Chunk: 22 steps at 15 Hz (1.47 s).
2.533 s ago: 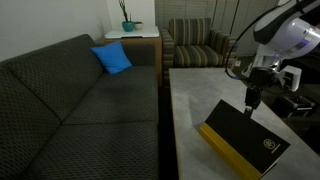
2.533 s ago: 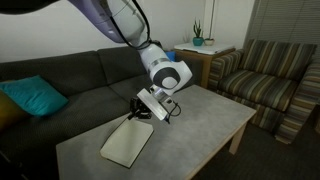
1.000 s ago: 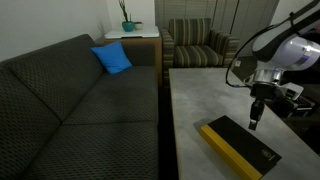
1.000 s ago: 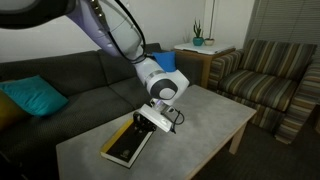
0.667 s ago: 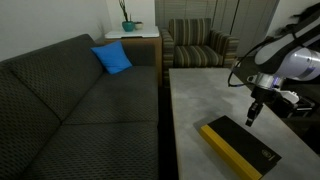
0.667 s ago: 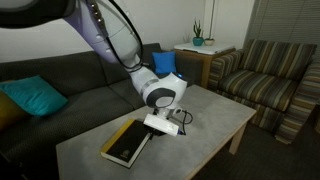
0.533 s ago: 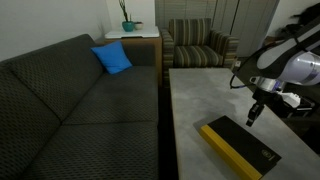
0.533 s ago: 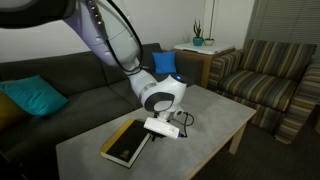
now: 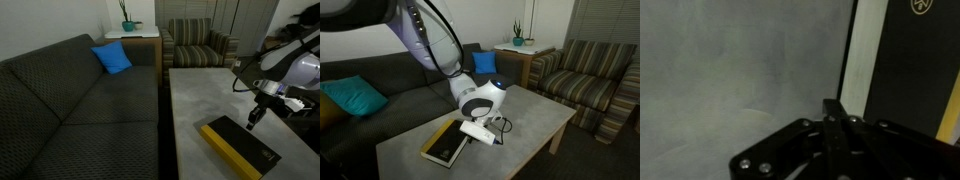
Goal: Open the cover of the book on the table
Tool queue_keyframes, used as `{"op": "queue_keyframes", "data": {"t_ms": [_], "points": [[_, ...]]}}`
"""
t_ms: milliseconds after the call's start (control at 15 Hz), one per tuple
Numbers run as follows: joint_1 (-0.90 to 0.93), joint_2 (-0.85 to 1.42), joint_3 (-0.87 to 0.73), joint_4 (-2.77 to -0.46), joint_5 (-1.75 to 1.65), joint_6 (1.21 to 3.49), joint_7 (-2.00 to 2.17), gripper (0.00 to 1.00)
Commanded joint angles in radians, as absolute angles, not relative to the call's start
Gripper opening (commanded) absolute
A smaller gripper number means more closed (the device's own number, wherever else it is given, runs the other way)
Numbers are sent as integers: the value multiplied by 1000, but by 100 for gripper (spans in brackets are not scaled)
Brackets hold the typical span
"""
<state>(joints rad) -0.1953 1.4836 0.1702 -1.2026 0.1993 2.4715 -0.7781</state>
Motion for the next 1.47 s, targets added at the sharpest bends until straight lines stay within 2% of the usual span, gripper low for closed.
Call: {"op": "queue_keyframes", "data": {"t_ms": [0, 600, 733, 1400], "points": [[-201, 1484, 171, -1214, 266, 2434, -813, 0], [-186, 1484, 135, -1219, 412, 2314, -862, 0], [-233, 1484, 182, -1219, 325, 2291, -814, 0], [-244, 1473, 202, -1146, 264, 1972, -798, 0]]}}
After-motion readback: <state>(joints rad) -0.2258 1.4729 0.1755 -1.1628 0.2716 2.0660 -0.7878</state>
